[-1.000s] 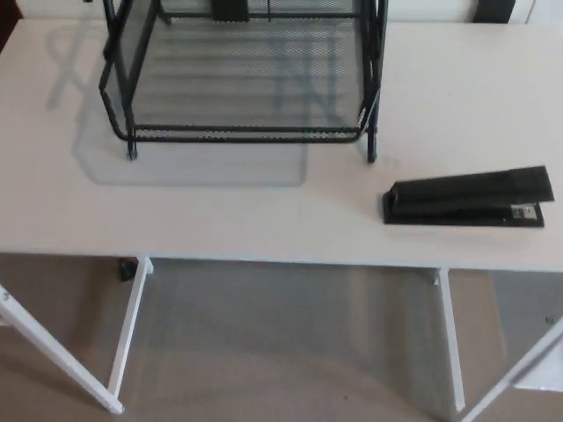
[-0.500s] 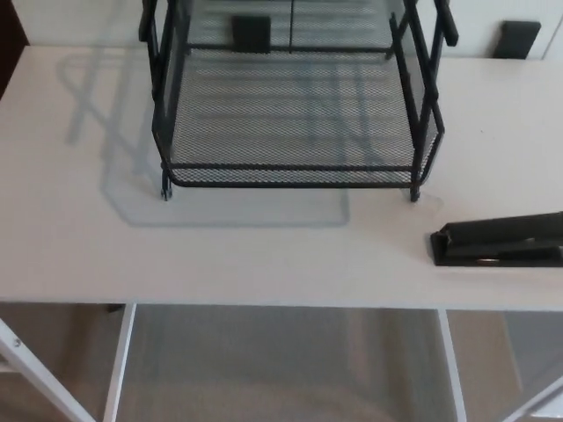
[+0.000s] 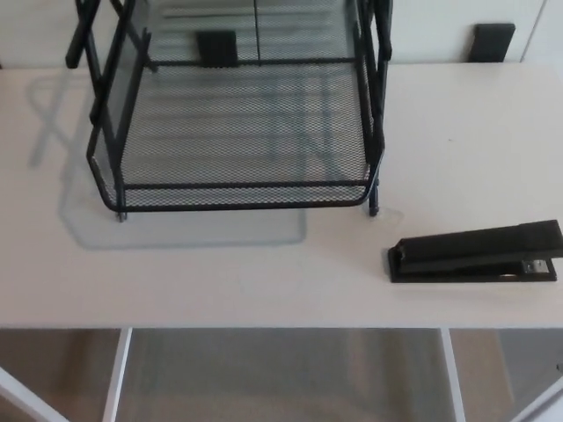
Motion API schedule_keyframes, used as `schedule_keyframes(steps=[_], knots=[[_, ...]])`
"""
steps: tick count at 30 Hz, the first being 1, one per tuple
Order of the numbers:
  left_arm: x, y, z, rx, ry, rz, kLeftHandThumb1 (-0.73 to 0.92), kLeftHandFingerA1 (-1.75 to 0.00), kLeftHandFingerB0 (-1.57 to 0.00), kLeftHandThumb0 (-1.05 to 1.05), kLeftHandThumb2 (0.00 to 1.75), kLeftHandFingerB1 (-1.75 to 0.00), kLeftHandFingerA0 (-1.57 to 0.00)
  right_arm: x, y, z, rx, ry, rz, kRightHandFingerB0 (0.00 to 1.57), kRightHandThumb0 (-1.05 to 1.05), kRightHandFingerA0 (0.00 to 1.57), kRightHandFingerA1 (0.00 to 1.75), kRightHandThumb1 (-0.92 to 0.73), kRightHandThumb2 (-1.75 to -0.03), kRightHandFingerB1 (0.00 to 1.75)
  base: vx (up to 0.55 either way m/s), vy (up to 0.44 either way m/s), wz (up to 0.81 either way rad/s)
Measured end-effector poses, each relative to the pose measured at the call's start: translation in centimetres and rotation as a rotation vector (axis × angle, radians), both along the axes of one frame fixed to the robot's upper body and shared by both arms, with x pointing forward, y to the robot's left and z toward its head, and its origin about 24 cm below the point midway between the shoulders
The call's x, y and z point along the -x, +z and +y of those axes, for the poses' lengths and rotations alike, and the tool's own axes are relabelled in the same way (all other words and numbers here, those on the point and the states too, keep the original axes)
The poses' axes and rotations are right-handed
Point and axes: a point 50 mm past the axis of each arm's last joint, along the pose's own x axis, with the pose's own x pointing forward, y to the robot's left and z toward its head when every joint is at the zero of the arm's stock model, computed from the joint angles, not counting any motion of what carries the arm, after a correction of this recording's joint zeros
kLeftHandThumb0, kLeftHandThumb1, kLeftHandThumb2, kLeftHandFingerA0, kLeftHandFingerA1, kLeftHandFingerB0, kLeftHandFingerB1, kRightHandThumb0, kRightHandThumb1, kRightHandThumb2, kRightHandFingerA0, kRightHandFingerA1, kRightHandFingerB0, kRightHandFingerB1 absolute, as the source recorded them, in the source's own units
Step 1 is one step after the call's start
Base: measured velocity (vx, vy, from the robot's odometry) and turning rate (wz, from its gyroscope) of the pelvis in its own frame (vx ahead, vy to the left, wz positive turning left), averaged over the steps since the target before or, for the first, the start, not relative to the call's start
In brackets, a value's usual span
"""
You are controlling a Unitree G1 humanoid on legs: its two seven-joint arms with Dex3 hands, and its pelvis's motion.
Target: The robot walks towards a desk on which a file tray is kept in the middle and a stapler is kept to its right. The robot lifts the stapler using its right hand and places it on the file tray.
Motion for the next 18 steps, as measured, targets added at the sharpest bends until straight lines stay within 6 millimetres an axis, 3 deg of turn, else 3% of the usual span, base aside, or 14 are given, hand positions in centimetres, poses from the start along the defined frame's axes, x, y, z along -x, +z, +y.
schedule_keyframes(steps=[4, 5, 7, 8, 9, 10, 11, 12, 13, 14, 17, 18], knots=[[-0.03, 0.01, 0.00, 0.000, -0.002, -0.001, 0.70, -1.11, 0.00, -1.05, 0.75, -0.74, -0.17, 0.05, -0.17, 0.12, 0.007, 0.015, 0.020, 0.07, -0.60, 0.29, 0.53, -0.44, -0.74, 0.36, 0.03, 0.108, -0.09], [-0.04, 0.01, 0.00, 0.000, -0.003, -0.001, 0.71, -1.13, 0.00, -1.05, 0.72, -0.70, -0.19, 0.06, -0.17, 0.12, 0.008, 0.015, 0.020, 0.07, -0.59, 0.20, 0.50, -0.43, -0.71, 0.36, 0.04, 0.185, -0.04], [-0.11, -0.06, -0.10, 0.003, -0.004, -0.002, 0.69, -1.12, 0.00, -1.05, 0.75, -0.69, -0.20, 0.12, -0.22, 0.13, 0.008, 0.011, 0.020, 0.07, -0.56, 0.22, 0.51, -0.42, -0.72, 0.32, -0.04, 0.230, 0.08], [-0.19, -0.02, -0.07, 0.003, -0.006, -0.003, 0.68, -1.13, 0.00, -1.05, 0.75, -0.75, -0.20, -0.02, -0.16, 0.12, 0.009, 0.010, 0.012, 0.00, -0.32, 0.04, 0.52, -0.38, -0.92, 0.50, -0.02, 0.195, -0.16], [-0.20, 0.04, 0.00, 0.000, -0.006, -0.003, 0.67, -1.15, 0.00, -1.05, 0.76, -0.75, -0.21, -0.05, -0.16, 0.14, 0.008, 0.010, 0.009, 0.07, -0.56, 0.21, 0.50, -0.43, -0.70, 0.35, -0.01, 0.188, 0.01], [-0.22, 0.11, 0.09, -0.003, -0.007, -0.003, 0.68, -1.14, 0.00, -1.05, 0.73, -0.69, -0.21, 0.03, -0.25, 0.19, 0.005, 0.007, 0.011, 0.00, -0.31, 0.04, 0.51, -0.38, -0.91, 0.49, 0.03, 0.114, 0.12], [-0.22, 0.16, 0.16, -0.005, -0.006, -0.004, 0.68, -1.13, 0.00, -1.05, 0.73, -0.68, -0.20, 0.14, -0.44, 0.30, -0.001, 0.001, 0.014, 0.00, -0.31, 0.04, 0.51, -0.38, -0.91, 0.49, 0.00, 0.000, 0.00], [-0.22, 0.17, 0.18, -0.007, -0.005, -0.003, 0.72, -1.07, 0.00, -1.05, 0.73, -0.63, -0.17, 0.24, -0.56, 0.34, -0.005, -0.005, 0.018, 0.08, -0.56, 0.25, 0.53, -0.41, -0.71, 0.29, 0.07, 0.066, 0.15], [-0.24, 0.18, 0.18, -0.007, -0.005, -0.004, 0.72, -1.07, 0.00, -1.05, 0.73, -0.63, -0.17, 0.23, -0.54, 0.30, -0.005, -0.009, 0.017, 0.08, -0.56, 0.25, 0.53, -0.41, -0.71, 0.29, 0.00, 0.000, 0.00], [-0.28, 0.18, 0.18, -0.007, -0.006, -0.004, 0.55, -0.85, 0.00, -1.05, 1.19, -0.59, -0.17, 0.10, -0.45, 0.23, -0.003, -0.012, 0.011, 0.00, -0.33, 0.05, 0.52, -0.34, -0.90, 0.50, 0.04, 0.020, 0.09], [-0.37, 0.17, 0.15, -0.006, -0.007, -0.005, 0.55, -0.86, 0.00, -1.05, 1.19, -0.59, -0.18, -0.19, -0.31, 0.21, -0.003, -0.011, -0.003, 0.00, -0.33, 0.05, 0.52, -0.33, -0.89, 0.49, -0.02, -0.034, 0.05], [-0.35, 0.16, 0.15, -0.005, -0.006, -0.005, 0.72, -1.11, 0.00, -1.05, 0.73, -0.71, -0.20, -0.24, -0.26, 0.19, -0.002, -0.012, -0.008, 0.00, -0.33, 0.05, 0.52, -0.33, -0.90, 0.49, 0.00, 0.000, 0.00]])
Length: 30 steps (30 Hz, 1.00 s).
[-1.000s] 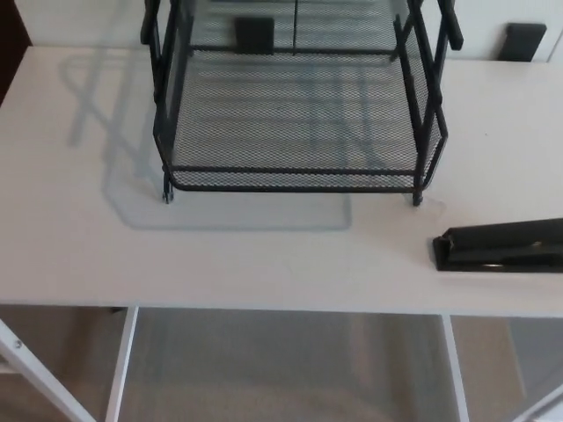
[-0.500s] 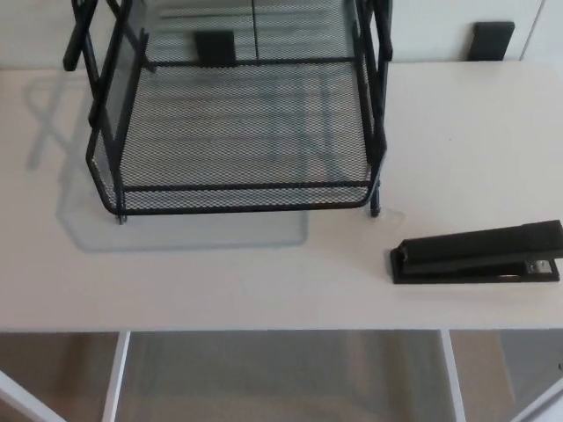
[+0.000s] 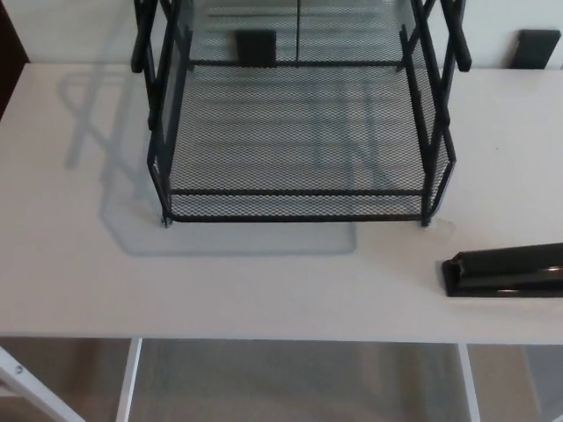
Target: The robot walks towards a desk on which a file tray is kept in the middle and a stapler is kept to its right. The robot lifts the stapler using its right hand and places it on the file tray.
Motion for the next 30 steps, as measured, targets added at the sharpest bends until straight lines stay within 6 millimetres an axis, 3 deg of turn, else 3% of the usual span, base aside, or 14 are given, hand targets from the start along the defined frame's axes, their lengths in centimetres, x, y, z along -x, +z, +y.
schedule_keyframes(steps=[2, 3, 8, 10, 11, 12, 15, 17, 18, 19, 22, 25, 26, 30], knots=[[0.1, 0.0, 0.0, 0.000, 0.000, 0.002, 0.47, -0.91, 0.00, -1.05, 1.12, -0.70, -0.22, 0.0, 0.1, 0.0, 0.001, -0.002, -0.005, 0.00, -0.32, 0.05, 0.52, -0.38, -0.92, 0.49, -0.01, -0.045, 0.01], [0.1, 0.0, 0.0, 0.000, 0.000, 0.002, 0.71, -1.12, 0.00, -1.05, 0.72, -0.79, -0.18, 0.0, 0.1, 0.0, 0.001, -0.001, -0.005, 0.07, -0.57, 0.23, 0.52, -0.43, -0.70, 0.35, 0.00, 0.000, 0.00], [0.0, 0.0, 0.0, 0.001, -0.006, 0.001, 0.70, -1.14, 0.00, -1.05, 0.75, -0.83, -0.19, -0.2, 0.2, 0.0, 0.003, 0.000, -0.012, 0.00, -0.31, 0.05, 0.52, -0.37, -0.91, 0.49, 0.00, 0.000, 0.00], [0.0, 0.0, 0.0, 0.001, -0.009, 0.001, 0.72, -1.09, 0.00, -1.05, 0.73, -0.79, -0.19, -0.1, 0.1, 0.0, 0.003, -0.002, -0.011, 0.08, -0.62, 0.37, 0.57, -0.44, -0.72, 0.36, 0.00, 0.000, 0.00], [0.0, 0.0, 0.0, 0.001, -0.009, 0.000, 0.48, -0.91, 0.00, -1.05, 1.11, -0.68, -0.25, -0.1, 0.1, 0.0, 0.003, -0.001, -0.009, 0.13, -0.55, 0.46, 0.53, -0.50, -0.56, 0.26, 0.00, 0.000, 0.00], [0.0, 0.0, 0.0, 0.000, -0.009, -0.001, 0.73, -1.08, 0.00, -1.05, 0.71, -0.78, -0.17, -0.1, 0.1, 0.0, 0.004, 0.001, -0.008, 0.13, -0.55, 0.44, 0.51, -0.52, -0.55, 0.26, 0.00, 0.000, 0.00], [0.0, 0.0, 0.0, 0.000, -0.004, -0.004, 0.51, -0.95, 0.00, -1.05, 1.13, -0.69, -0.26, -0.2, 0.1, 0.0, 0.007, 0.008, -0.004, 0.00, -0.43, 0.05, 0.50, -0.32, -0.77, 0.41, 0.00, 0.000, 0.00], [0.0, 0.1, 0.1, 0.000, 0.004, -0.009, 0.51, -0.95, 0.00, -1.05, 1.13, -0.69, -0.26, -0.1, 0.2, -0.1, 0.004, -0.001, -0.013, 0.00, -0.43, 0.05, 0.50, -0.32, -0.77, 0.41, 0.00, 0.000, 0.00], [0.0, 0.1, 0.1, 0.000, 0.008, -0.012, 0.76, -1.12, 0.00, -1.05, 0.74, -0.77, -0.15, -0.1, 0.3, -0.1, 0.002, -0.006, -0.023, 0.10, -0.45, 0.05, 0.38, -0.51, -0.58, 0.23, 0.00, 0.000, 0.00], [0.0, 0.1, 0.1, 0.000, 0.009, -0.014, 0.54, -0.89, 0.00, -1.05, 1.21, -0.65, -0.17, -0.2, 0.3, -0.1, -0.001, -0.006, -0.027, 0.06, -0.50, 0.12, 0.49, -0.48, -0.66, 0.23, 0.00, 0.000, 0.00], [-0.1, 0.5, 0.6, -0.012, 0.021, -0.029, 0.51, -0.94, 0.00, -1.05, 1.22, -0.73, -0.15, -0.1, 0.8, -0.5, -0.017, -0.053, -0.070, 0.00, -0.55, 0.00, 0.35, -0.37, -0.76, 0.20, 0.00, 0.000, 0.00], [-0.8, 1.5, 1.6, -0.040, 0.031, -0.067, 0.51, -0.97, 0.00, -1.05, 1.22, -0.72, -0.18, -0.1, 1.4, -1.1, -0.023, -0.079, -0.094, 0.03, -0.71, 0.26, 0.58, -0.48, -0.85, 0.24, 0.00, 0.000, 0.00], [-1.2, 2.1, 2.1, -0.055, 0.040, -0.093, 0.78, -1.30, 0.00, -1.05, 0.75, -0.86, -0.08, -0.2, 1.9, -1.4, -0.007, -0.071, -0.099, 0.04, -0.72, 0.11, 0.53, -0.47, -0.80, 0.27, 0.00, 0.000, 0.00], [-2.4, 3.5, 3.3, -0.084, 0.075, -0.172, 0.84, -1.37, 0.00, -1.05, 0.72, -0.77, -0.07, -1.0, 3.3, -2.4, 0.014, -0.106, -0.172, 0.00, -0.81, 0.00, 0.31, -0.49, -0.86, 0.06, 0.00, 0.000, 0.00]])
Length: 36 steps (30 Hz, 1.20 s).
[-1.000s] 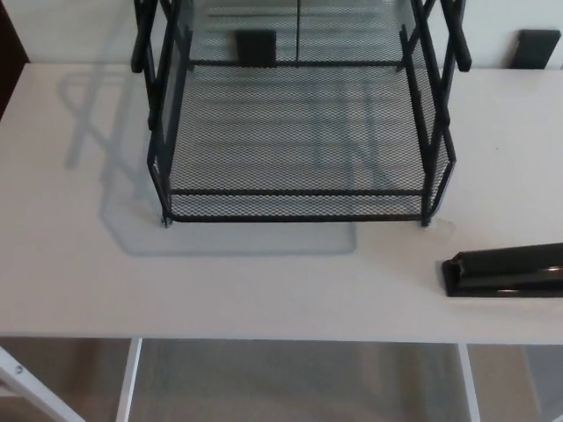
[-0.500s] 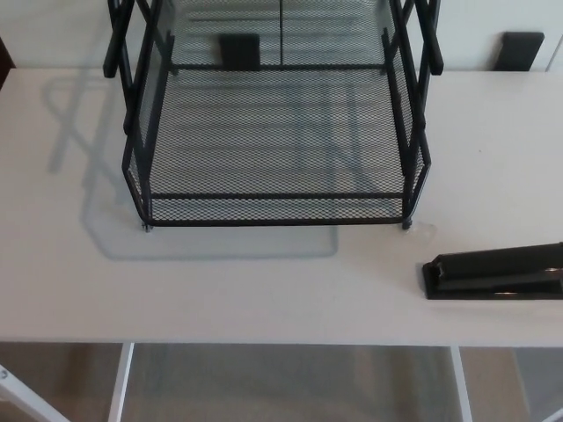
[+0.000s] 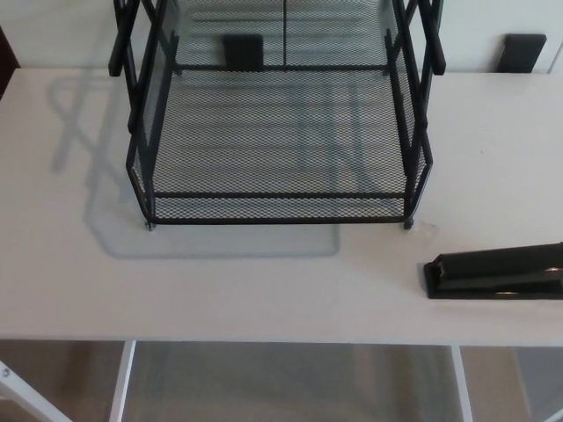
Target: The robot walks towards a desk on which a file tray is kept in the middle and a stapler is kept to its right. The robot lifts the stapler using its right hand and places it on the file tray.
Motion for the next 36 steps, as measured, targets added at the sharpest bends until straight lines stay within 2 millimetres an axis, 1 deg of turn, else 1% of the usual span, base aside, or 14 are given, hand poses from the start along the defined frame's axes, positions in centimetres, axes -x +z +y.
schedule_keyframes(steps=[2, 3, 4, 7, 9, 10, 11, 12, 13, 14, 16, 17, 28, 36], knots=[[-0.4, 0.4, 0.3, -0.003, 0.023, -0.036, 0.84, -1.34, 0.00, -1.05, 0.70, -0.74, -0.04, -0.7, 0.8, -0.4, -0.009, -0.032, -0.073, 0.04, -0.72, 0.04, 0.50, -0.48, -0.85, 0.28, 0.00, 0.000, 0.00], [-0.6, 0.6, 0.5, -0.002, 0.041, -0.062, 0.53, -0.95, 0.00, -1.05, 1.20, -0.71, -0.09, -1.4, 1.4, -0.7, -0.010, -0.049, -0.123, 0.11, -0.75, 0.22, 0.69, -0.52, -0.84, 0.45, 0.00, 0.000, 0.00], [-0.7, 0.7, 0.5, -0.002, 0.048, -0.070, 0.85, -1.35, 0.00, -1.05, 0.69, -0.70, -0.02, -1.7, 1.6, -0.7, -0.010, -0.053, -0.140, 0.05, -0.79, 0.25, 0.64, -0.51, -0.89, 0.41, 0.00, 0.000, 0.00], [-1.5, 1.2, 0.8, 0.007, 0.096, -0.151, 0.78, -1.48, 0.00, -1.05, 0.72, -0.70, 0.00, -4.8, 4.7, -1.7, 0.016, -0.069, -0.288, 0.32, -0.70, 0.40, 0.71, -0.54, -0.56, 0.56, 0.00, 0.000, 0.00], [-1.6, 1.2, 0.8, 0.011, 0.104, -0.160, 0.82, -1.43, 0.00, -1.05, 0.67, -0.60, 0.00, -6.5, 5.9, -1.8, 0.035, -0.081, -0.354, 0.33, -0.76, 0.56, 0.84, -0.39, -0.87, 0.65, 0.00, 0.000, 0.00], [-1.6, 1.2, 0.7, 0.014, 0.106, -0.163, 0.85, -1.33, 0.00, -1.05, 0.65, -0.66, -0.05, -7.0, 6.4, -1.8, 0.041, -0.085, -0.377, 0.42, -0.64, 0.42, 0.86, -0.45, -0.56, 0.69, 0.00, 0.000, 0.00], [-1.6, 1.1, 0.6, 0.019, 0.111, -0.167, 0.82, -1.36, 0.00, -1.05, 0.69, -0.69, -0.04, -7.8, 7.0, -1.7, 0.049, -0.087, -0.404, 0.54, -0.64, 0.81, 1.66, -0.35, -0.50, 0.77, 0.00, 0.000, 0.00], [-1.6, 0.9, 0.5, 0.024, 0.112, -0.169, 0.82, -1.36, 0.00, -1.05, 0.69, -0.69, -0.04, -8.5, 7.6, -1.6, 0.053, -0.080, -0.429, 0.54, -0.64, 0.81, 1.66, -0.35, -0.50, 0.77, 0.00, 0.000, 0.00], [-1.6, 0.8, 0.4, 0.027, 0.112, -0.168, 0.75, -1.53, 0.00, -1.05, 0.75, -0.76, 0.00, -8.9, 8.0, -1.5, 0.056, -0.075, -0.447, 0.52, -0.68, 0.49, 1.37, -0.31, -0.50, 0.75, 0.00, 0.000, 0.00], [-1.6, 0.8, 0.4, 0.029, 0.112, -0.168, 0.84, -1.36, 0.00, -1.05, 0.68, -0.71, -0.07, -9.2, 8.3, -1.4, 0.057, -0.070, -0.458, 0.45, -1.05, 0.50, 1.09, -0.24, -0.70, 0.75, 0.00, 0.000, 0.00], [-1.6, 0.7, 0.3, 0.033, 0.113, -0.168, 0.85, -1.38, 0.00, -1.05, 0.69, -0.71, -0.08, -10.4, 9.2, -0.7, 0.065, -0.031, -0.499, 0.38, -0.88, 0.52, 0.86, -0.44, -0.56, 0.65, 0.00, 0.000, 0.00], [-1.6, 0.7, 0.3, 0.033, 0.112, -0.170, 0.76, -1.50, 0.00, -1.05, 0.77, -0.69, 0.00, -11.0, 9.7, -0.4, 0.077, -0.002, -0.514, 0.37, -0.94, 0.51, 0.83, -0.32, -0.78, 0.62, 0.00, 0.000, 0.00], [-1.8, 0.7, 0.2, 0.031, 0.101, -0.167, 0.87, -1.35, 0.00, -1.05, 0.72, -0.69, -0.07, -16.6, 17.2, 4.4, 0.231, 0.284, -0.709, 0.17, -0.83, 0.18, 0.70, -0.57, -0.59, 0.49, 0.00, 0.000, 0.00], [-1.8, 0.7, 0.2, 0.031, 0.098, -0.165, 0.84, -1.36, 0.00, -1.05, 0.72, -0.75, -0.13, -18.6, 21.2, 9.7, 0.301, 0.570, -0.774, 0.11, -0.78, 0.00, 0.22, -0.48, -0.86, 0.15, 0.00, 0.000, 0.00]])
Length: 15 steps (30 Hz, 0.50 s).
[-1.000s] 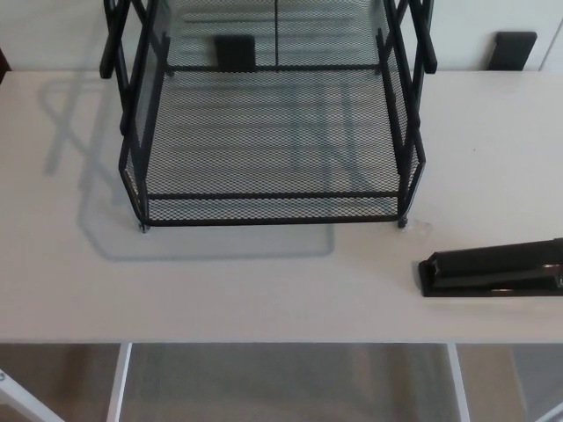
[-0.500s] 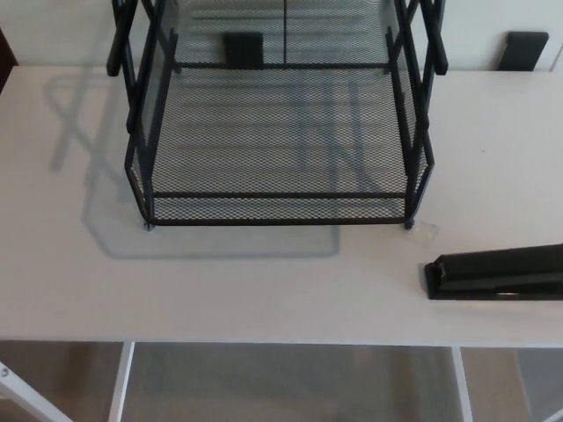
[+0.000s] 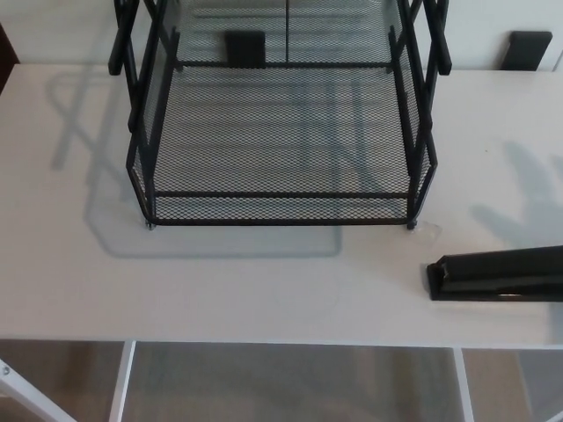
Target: The robot walks towards a desk on which a file tray is kept in the middle and a stapler is kept to its right. The robot lifts the stapler using its right hand and places it on the file tray.
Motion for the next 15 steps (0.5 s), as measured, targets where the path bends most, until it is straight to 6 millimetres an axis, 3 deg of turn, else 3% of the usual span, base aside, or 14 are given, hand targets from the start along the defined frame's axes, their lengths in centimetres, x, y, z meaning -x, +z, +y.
schedule_keyframes(steps=[1, 2, 4, 5, 6, 7, 8, 9, 10, 14, 15], knots=[[-0.1, 0.0, 0.0, 0.000, 0.000, -0.002, 0.84, -1.36, 0.00, -1.05, 0.72, -0.75, -0.13, -0.2, 0.2, 0.7, 0.021, 0.034, 0.009, 0.11, -0.78, 0.00, 0.22, -0.48, -0.86, 0.15, 0.00, 0.000, 0.00], [-0.1, 0.0, 0.0, 0.000, -0.001, -0.003, 0.83, -1.37, 0.00, -1.05, 0.72, -0.84, -0.12, -0.3, 0.3, 1.3, 0.042, 0.068, 0.021, 0.08, -0.83, 0.01, 0.10, -0.51, -0.89, 0.11, 0.00, 0.000, 0.00], [-0.2, 0.0, -0.1, 0.001, -0.002, -0.005, 0.83, -1.36, 0.00, -1.05, 0.75, -0.82, -0.11, -0.6, 0.2, 2.5, 0.089, 0.129, 0.054, 0.07, -0.80, 0.05, 0.11, -0.49, -0.90, 0.19, 0.00, 0.000, 0.00], [-0.2, 0.0, -0.1, 0.002, -0.002, -0.006, 0.75, -1.61, 0.00, -1.05, 0.77, -0.93, -0.03, -0.7, 0.1, 3.1, 0.110, 0.159, 0.073, 0.01, -0.86, 0.00, 0.08, -0.54, -0.92, 0.13, 0.00, 0.000, 0.00], [-0.3, -0.1, -0.2, 0.005, -0.003, -0.008, 0.82, -1.48, 0.00, -1.05, 0.68, -0.94, -0.13, -0.9, -0.1, 3.9, 0.150, 0.197, 0.105, 0.02, -0.85, 0.00, 0.08, -0.53, -0.92, 0.13, 0.00, 0.000, 0.00], [-0.4, -0.1, -0.2, 0.007, -0.004, -0.010, 0.80, -1.47, 0.00, -1.05, 0.69, -0.91, -0.13, -1.0, -0.3, 4.5, 0.179, 0.225, 0.132, 0.08, -0.82, 0.04, 0.10, -0.50, -0.91, 0.18, 0.00, 0.000, 0.00], [-0.5, -0.2, -0.3, 0.010, -0.005, -0.012, 0.80, -1.47, 0.00, -1.05, 0.69, -0.91, -0.13, -1.2, -0.7, 5.2, 0.214, 0.256, 0.166, 0.08, -0.82, 0.04, 0.10, -0.50, -0.91, 0.18, 0.00, 0.000, 0.00], [-0.6, -0.2, -0.4, 0.013, -0.006, -0.014, 0.77, -1.60, 0.00, -1.05, 0.76, -0.99, -0.06, -1.3, -1.2, 5.8, 0.245, 0.287, 0.200, 0.01, -0.76, 0.00, 0.17, -0.47, -0.91, 0.23, 0.00, 0.000, 0.00], [-0.7, -0.3, -0.5, 0.015, -0.008, -0.016, 0.84, -1.39, 0.00, -1.05, 0.77, -0.93, -0.13, -1.3, -1.5, 6.4, 0.273, 0.313, 0.229, 0.04, -0.77, 0.06, 0.22, -0.46, -0.87, 0.21, 0.00, 0.000, 0.00], [-0.9, -0.6, -0.9, 0.025, -0.019, -0.013, 0.81, -1.47, 0.00, -1.05, 0.71, -1.01, -0.15, -1.5, -3.4, 8.3, 0.376, 0.399, 0.344, 0.01, -0.75, 0.02, 0.20, -0.45, -0.90, 0.23, 0.00, 0.000, 0.00], [-0.9, -0.6, -0.9, 0.025, -0.020, -0.012, 0.75, -1.59, 0.00, -1.05, 0.79, -0.98, -0.06, -1.5, -3.8, 8.6, 0.393, 0.410, 0.365, 0.00, -0.78, 0.01, 0.16, -0.47, -0.92, 0.21, 0.00, 0.000, 0.00]])
